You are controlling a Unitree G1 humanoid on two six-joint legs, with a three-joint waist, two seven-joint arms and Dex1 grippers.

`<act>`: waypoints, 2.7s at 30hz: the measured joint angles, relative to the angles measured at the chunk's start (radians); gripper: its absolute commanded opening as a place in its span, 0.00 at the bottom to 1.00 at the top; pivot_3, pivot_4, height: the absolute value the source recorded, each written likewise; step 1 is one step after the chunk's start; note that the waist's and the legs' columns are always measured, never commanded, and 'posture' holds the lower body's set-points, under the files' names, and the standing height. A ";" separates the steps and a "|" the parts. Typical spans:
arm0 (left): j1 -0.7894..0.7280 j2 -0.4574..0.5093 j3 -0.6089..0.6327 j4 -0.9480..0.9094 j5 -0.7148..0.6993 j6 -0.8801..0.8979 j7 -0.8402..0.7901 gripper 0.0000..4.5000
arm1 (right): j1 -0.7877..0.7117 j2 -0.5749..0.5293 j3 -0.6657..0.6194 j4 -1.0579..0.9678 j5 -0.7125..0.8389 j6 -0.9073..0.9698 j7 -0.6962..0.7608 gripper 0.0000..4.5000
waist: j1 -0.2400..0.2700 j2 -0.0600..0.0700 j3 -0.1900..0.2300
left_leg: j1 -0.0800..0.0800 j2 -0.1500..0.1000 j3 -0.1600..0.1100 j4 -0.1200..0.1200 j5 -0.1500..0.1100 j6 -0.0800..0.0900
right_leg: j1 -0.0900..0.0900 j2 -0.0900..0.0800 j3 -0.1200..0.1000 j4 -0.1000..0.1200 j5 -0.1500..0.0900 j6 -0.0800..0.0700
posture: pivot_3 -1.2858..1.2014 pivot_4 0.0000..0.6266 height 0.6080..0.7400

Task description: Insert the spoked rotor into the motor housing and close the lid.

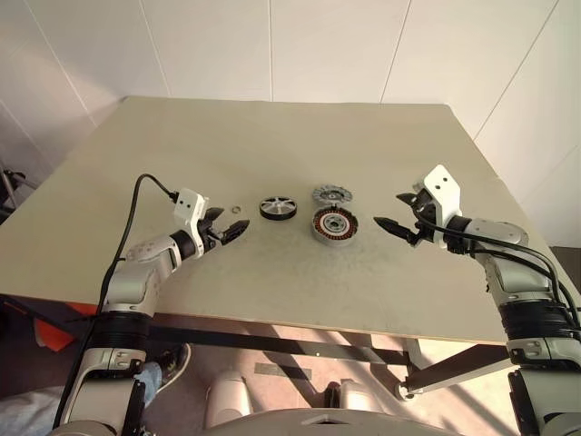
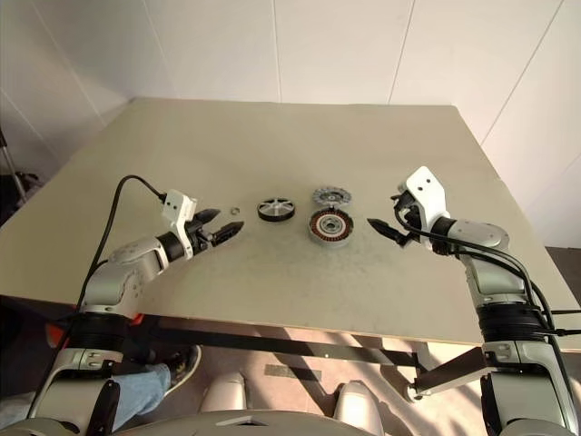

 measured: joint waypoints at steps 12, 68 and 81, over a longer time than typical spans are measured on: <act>-0.004 -0.005 -0.001 0.000 0.001 0.000 0.001 0.99 | 0.000 0.001 0.000 0.000 0.000 -0.004 -0.008 0.92 | 0.000 0.000 0.000 | 0.000 0.000 0.000 0.000 0.000 0.000 | 0.000 0.000 0.000 0.000 0.000 0.000 | 0.52 0.00 1.00; -0.223 -0.142 -0.063 0.293 0.215 0.042 0.348 0.79 | -0.002 0.034 0.010 0.013 -0.008 -0.009 -0.047 0.92 | 0.002 -0.001 0.001 | -0.001 0.000 0.000 0.001 0.000 0.000 | 0.000 0.000 0.000 0.000 0.000 0.000 | 0.52 0.00 1.00; -0.225 -0.136 -0.064 0.293 0.229 0.052 0.366 0.72 | -0.001 0.034 0.010 0.013 -0.009 -0.009 -0.065 0.92 | 0.002 -0.001 0.001 | 0.000 0.000 0.000 0.001 0.000 0.000 | 0.000 0.000 0.000 0.000 0.000 0.000 | 0.52 0.00 1.00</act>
